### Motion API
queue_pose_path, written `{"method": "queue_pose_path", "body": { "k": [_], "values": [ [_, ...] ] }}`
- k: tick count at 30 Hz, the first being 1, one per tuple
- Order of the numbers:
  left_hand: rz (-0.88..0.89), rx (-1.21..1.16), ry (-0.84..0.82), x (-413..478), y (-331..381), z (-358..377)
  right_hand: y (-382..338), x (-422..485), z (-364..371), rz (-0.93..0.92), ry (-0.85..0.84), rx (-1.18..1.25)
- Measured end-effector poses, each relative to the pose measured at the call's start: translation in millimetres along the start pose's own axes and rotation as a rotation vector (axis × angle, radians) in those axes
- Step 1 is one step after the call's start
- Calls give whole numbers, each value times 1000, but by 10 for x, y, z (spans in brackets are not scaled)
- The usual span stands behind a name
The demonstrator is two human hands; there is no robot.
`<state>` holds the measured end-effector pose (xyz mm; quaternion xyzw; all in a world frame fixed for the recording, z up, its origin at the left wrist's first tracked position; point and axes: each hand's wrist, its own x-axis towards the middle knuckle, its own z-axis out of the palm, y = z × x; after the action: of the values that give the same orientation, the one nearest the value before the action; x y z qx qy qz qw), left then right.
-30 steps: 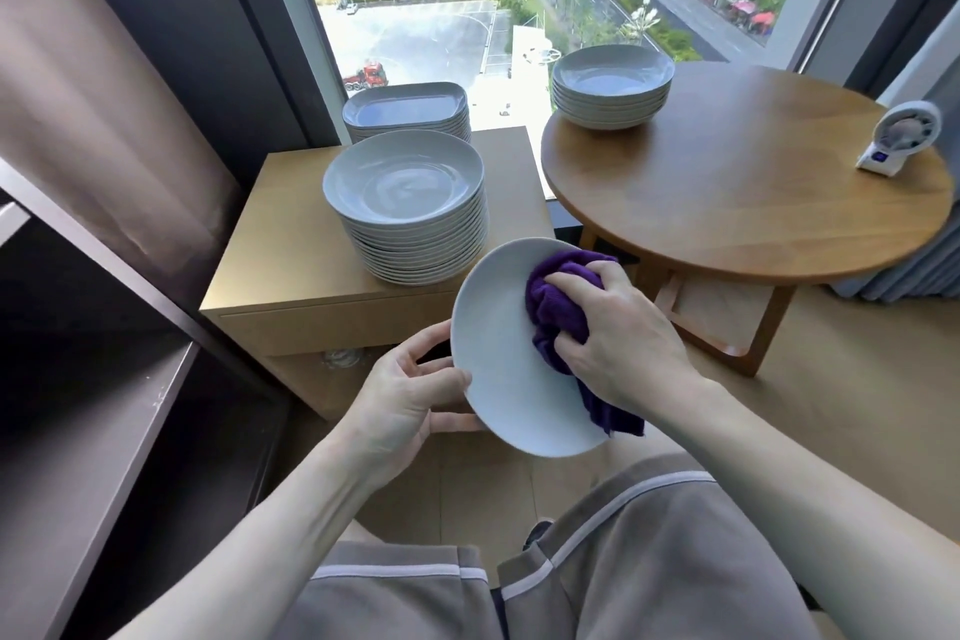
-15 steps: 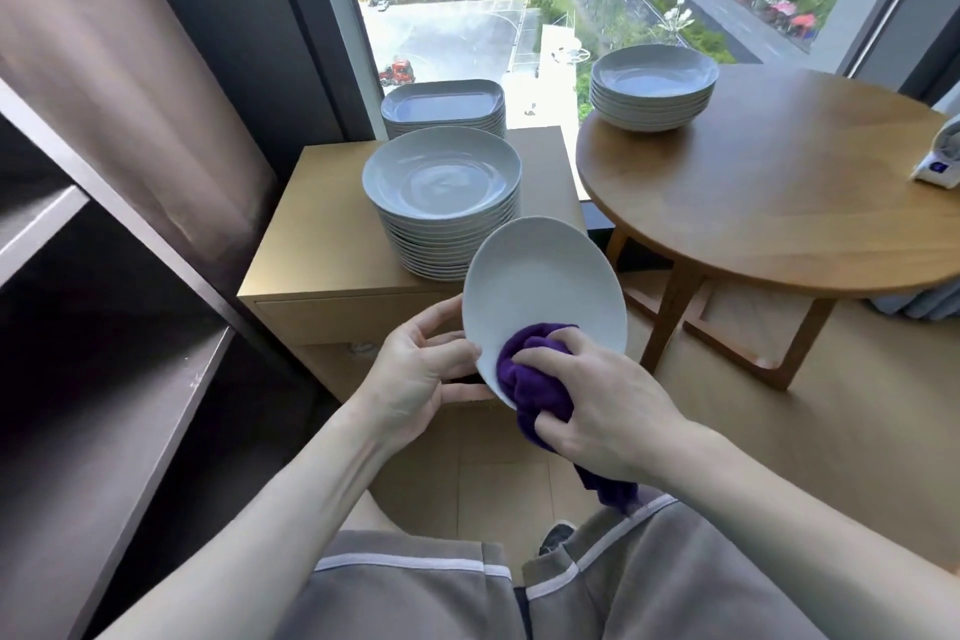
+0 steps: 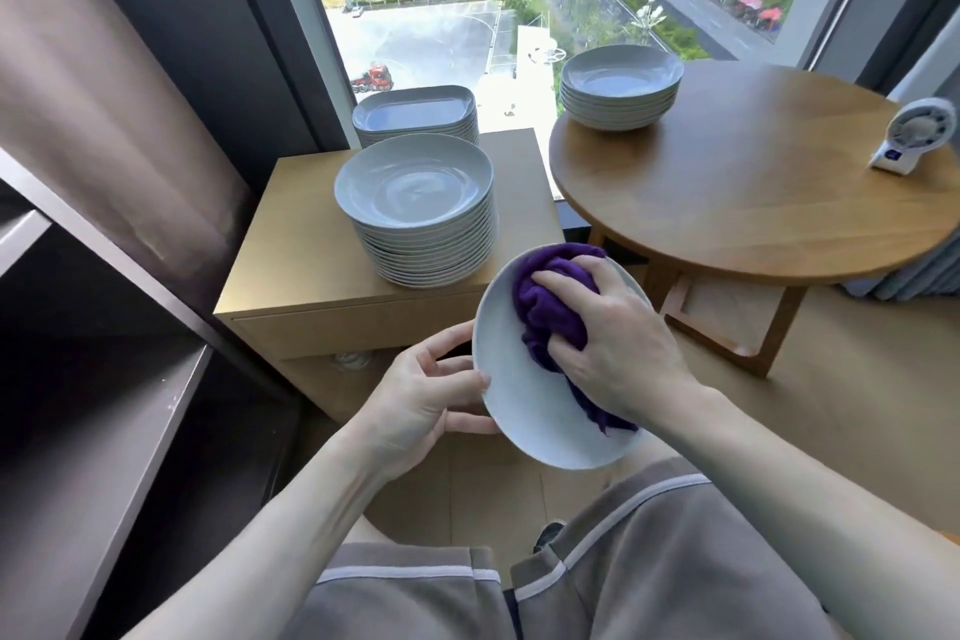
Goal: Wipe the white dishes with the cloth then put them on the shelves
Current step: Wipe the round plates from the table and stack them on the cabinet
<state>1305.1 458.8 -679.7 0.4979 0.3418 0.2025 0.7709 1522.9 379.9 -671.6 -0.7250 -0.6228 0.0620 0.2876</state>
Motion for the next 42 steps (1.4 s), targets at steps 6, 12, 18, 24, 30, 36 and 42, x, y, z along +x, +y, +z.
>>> {"method": "queue_pose_path", "body": {
  "k": [6, 12, 18, 24, 30, 36, 42],
  "values": [
    [54, -17, 41, -3, 60, -111, 92, 9, 11, 157, -63, -121],
    [106, -47, 125, 36, 134, -278, -15, -91, 80, 113, -219, -165],
    [103, -45, 73, 39, 102, -235, -241, -223, 193, -88, -245, -68],
    [80, 1, 50, 37, -12, -92, -175, -154, 134, -89, -148, -28],
    [80, -6, 66, 25, -19, -127, 50, -32, 58, 68, -94, -85],
    [97, -32, 106, 34, 42, -202, 183, 7, 26, 105, -184, -139],
    [149, -100, 205, -33, 114, -243, 131, -26, 39, -25, -146, 71]
  ]
}}
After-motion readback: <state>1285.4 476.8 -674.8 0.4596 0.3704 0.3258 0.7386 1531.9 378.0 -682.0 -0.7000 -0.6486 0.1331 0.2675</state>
